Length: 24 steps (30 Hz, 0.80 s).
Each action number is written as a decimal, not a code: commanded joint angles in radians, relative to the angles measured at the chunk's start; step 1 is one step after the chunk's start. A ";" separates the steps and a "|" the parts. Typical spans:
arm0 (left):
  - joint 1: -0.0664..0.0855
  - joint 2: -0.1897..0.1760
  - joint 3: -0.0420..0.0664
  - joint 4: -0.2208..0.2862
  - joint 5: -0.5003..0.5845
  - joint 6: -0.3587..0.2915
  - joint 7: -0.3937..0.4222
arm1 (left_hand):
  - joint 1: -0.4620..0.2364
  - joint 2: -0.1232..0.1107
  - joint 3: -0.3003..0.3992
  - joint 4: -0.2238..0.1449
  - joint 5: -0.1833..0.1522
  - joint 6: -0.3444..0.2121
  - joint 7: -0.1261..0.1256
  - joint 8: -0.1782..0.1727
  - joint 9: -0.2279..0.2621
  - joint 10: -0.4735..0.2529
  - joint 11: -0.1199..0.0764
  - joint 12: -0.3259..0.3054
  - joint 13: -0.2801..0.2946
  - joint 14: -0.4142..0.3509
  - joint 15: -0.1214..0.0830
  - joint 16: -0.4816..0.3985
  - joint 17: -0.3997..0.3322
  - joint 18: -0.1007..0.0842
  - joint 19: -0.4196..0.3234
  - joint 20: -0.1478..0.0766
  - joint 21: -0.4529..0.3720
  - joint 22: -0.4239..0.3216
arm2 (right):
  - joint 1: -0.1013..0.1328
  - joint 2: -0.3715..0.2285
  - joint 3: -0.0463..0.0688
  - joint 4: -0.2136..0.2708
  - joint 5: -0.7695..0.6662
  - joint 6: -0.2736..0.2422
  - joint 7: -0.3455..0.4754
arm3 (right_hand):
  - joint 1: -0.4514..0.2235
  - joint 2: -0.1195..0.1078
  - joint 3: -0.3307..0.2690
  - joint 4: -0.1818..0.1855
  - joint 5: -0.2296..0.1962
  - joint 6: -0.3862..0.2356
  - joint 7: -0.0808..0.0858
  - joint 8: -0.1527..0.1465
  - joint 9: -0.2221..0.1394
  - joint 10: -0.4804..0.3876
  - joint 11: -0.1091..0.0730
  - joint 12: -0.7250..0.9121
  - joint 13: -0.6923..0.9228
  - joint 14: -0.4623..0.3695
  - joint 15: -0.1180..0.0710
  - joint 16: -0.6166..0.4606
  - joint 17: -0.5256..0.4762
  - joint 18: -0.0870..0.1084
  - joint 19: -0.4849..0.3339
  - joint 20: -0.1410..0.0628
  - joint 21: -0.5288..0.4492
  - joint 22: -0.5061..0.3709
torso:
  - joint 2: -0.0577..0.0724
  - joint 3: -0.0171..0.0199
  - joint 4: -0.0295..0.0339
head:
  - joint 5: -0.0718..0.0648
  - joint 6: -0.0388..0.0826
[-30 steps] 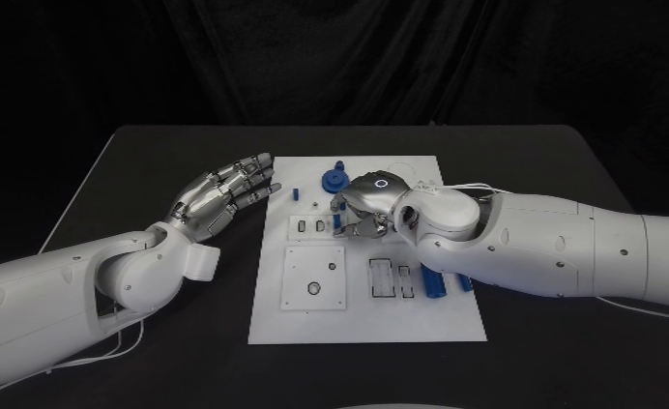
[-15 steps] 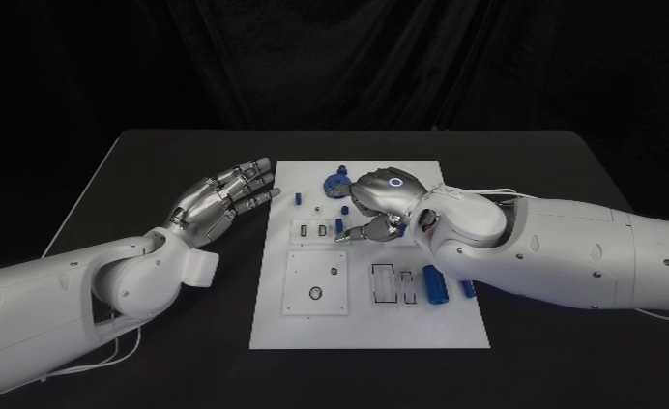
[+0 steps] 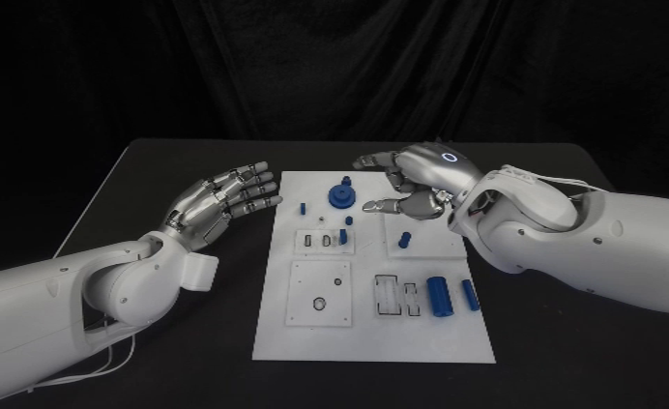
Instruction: Assemble the parts on the task board
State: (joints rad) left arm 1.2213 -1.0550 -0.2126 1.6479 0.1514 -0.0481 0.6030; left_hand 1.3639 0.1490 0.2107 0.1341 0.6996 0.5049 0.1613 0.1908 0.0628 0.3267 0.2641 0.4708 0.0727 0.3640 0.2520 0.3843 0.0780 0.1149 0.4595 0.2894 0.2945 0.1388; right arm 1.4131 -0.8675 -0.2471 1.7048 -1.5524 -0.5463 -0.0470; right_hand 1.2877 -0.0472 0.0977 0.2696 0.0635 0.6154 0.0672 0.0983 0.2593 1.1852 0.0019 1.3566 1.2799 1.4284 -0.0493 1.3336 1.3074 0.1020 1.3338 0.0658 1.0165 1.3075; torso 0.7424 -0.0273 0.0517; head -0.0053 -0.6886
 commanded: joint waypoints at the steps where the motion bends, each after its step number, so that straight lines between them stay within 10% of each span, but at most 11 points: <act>1: 0.027 0.011 0.002 -0.007 -0.040 -0.095 -0.046 | -0.011 -0.007 0.011 0.009 -0.002 0.012 0.005 0.002 0.001 0.027 0.014 0.020 0.000 0.031 0.005 0.038 0.003 -0.011 0.026 -0.002 0.022 0.010 | 0.005 -0.033 0.000 0.006 0.149 -0.036 0.073 | 0.055 0.032 0.016 -0.007 0.063 0.131 0.019 0.032 0.013 0.028 0.007 0.009 0.006 0.016 0.006 0.012 0.081 -0.005 0.022 0.003 0.032 0.136 | -0.007 -0.0006 0.0015 | 0.008 0.008; 4: 0.074 0.035 0.002 -0.039 -0.117 -0.111 -0.148 | -0.027 -0.023 0.004 0.039 -0.050 0.039 0.031 0.005 0.002 0.126 0.029 0.075 0.015 0.101 0.004 0.107 0.017 -0.012 0.087 -0.007 0.076 0.036 | 0.008 -0.066 0.000 -0.006 0.247 -0.003 0.092 | 0.087 0.062 0.036 -0.001 0.132 0.254 0.045 0.072 0.023 0.026 0.026 0.003 -0.001 0.016 0.018 0.009 0.078 -0.006 0.024 0.011 0.032 0.135 | -0.015 0.0026 -0.0032 | 0.018 0.007; 8: 0.157 0.098 0.002 -0.113 -0.266 -0.106 -0.358 | -0.057 -0.050 -0.056 0.155 -0.222 0.143 0.079 0.027 0.009 0.228 -0.016 0.135 0.028 0.199 -0.037 0.263 0.058 0.007 0.170 -0.028 0.190 0.096 | -0.004 -0.096 -0.001 -0.050 0.375 0.028 0.125 | 0.111 0.072 0.050 0.007 0.172 0.269 0.052 0.063 0.012 0.012 0.031 -0.007 -0.014 0.010 0.025 -0.001 0.072 -0.004 0.017 0.017 0.020 0.133 | -0.028 0.0062 -0.0070 | 0.034 0.013; 10: 0.192 0.126 0.002 -0.144 -0.332 -0.090 -0.446 | -0.062 -0.045 -0.077 0.158 -0.260 0.168 0.093 0.034 0.011 0.253 -0.032 0.155 0.036 0.224 -0.054 0.319 0.075 0.016 0.184 -0.033 0.227 0.118 | -0.013 -0.102 -0.001 -0.070 0.404 0.029 0.135 | 0.111 0.073 0.051 0.009 0.173 0.272 0.054 0.063 0.012 0.013 0.033 -0.006 -0.013 0.012 0.026 0.002 0.075 -0.004 0.018 0.018 0.023 0.133 | -0.034 0.0079 -0.0084 | 0.039 0.017; 19: 0.272 0.246 0.002 -0.250 -0.713 0.064 -0.716 | -0.116 -0.042 -0.211 0.158 -0.417 0.300 0.019 0.072 0.024 0.560 -0.147 0.378 0.186 0.503 -0.176 0.723 0.280 0.068 0.293 -0.098 0.605 0.345 | -0.080 -0.115 -0.001 -0.105 0.442 0.050 0.143 | 0.134 0.077 0.064 0.010 0.205 0.282 0.055 0.056 0.005 0.023 0.035 -0.002 -0.011 0.018 0.027 0.010 0.080 -0.006 0.024 0.021 0.036 0.136 | -0.066 0.0166 -0.0099 | 0.054 0.015; 22: 0.280 0.295 0.002 -0.290 -0.845 0.100 -0.759 | -0.094 -0.042 -0.250 0.165 -0.427 0.338 -0.007 0.066 0.035 0.630 -0.176 0.579 0.436 0.690 -0.210 0.943 0.643 0.064 0.360 -0.140 0.747 0.449 | -0.094 -0.115 -0.001 -0.113 0.445 0.049 0.145 | 0.138 0.077 0.066 0.010 0.209 0.283 0.056 0.054 0.003 0.026 0.036 0.000 -0.009 0.020 0.028 0.013 0.083 -0.006 0.026 0.021 0.040 0.137 | -0.079 0.0203 -0.0126 | 0.057 0.013; 24: 0.283 0.332 0.002 -0.317 -0.928 0.118 -0.781 | -0.084 -0.026 -0.272 0.157 -0.431 0.373 -0.015 0.069 0.059 0.883 -0.182 0.901 1.013 0.911 -0.214 1.114 1.073 0.036 0.454 -0.151 0.896 0.661 | -0.100 -0.117 -0.001 -0.117 0.446 0.046 0.145 | 0.139 0.076 0.066 0.010 0.211 0.283 0.056 0.053 0.003 0.028 0.036 0.001 -0.008 0.020 0.028 0.014 0.083 -0.007 0.027 0.021 0.042 0.138 | -0.087 0.0246 -0.0191 | 0.062 0.009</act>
State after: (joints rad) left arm 1.5006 -0.7325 -0.2115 1.3409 -0.5394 -0.0127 -0.0700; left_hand 1.2730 0.1212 -0.0593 0.2931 0.2697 0.8712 0.1492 0.2594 0.1211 1.1992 0.0804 1.3371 1.0136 1.2602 0.0377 1.4771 1.1075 0.1675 0.9238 0.1415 1.1865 0.8008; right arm 1.3158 -0.9823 -0.2496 1.5903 -1.1360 -0.5112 0.0808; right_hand 1.4177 0.0276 0.1590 0.2800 0.2697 0.8916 0.1201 0.1557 0.2629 1.2063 0.0383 1.3559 1.2707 1.4462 -0.0239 1.3445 1.3074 0.1018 1.3560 0.0824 1.0544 1.3074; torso 0.6712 -0.0083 0.0386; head 0.0533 -0.6776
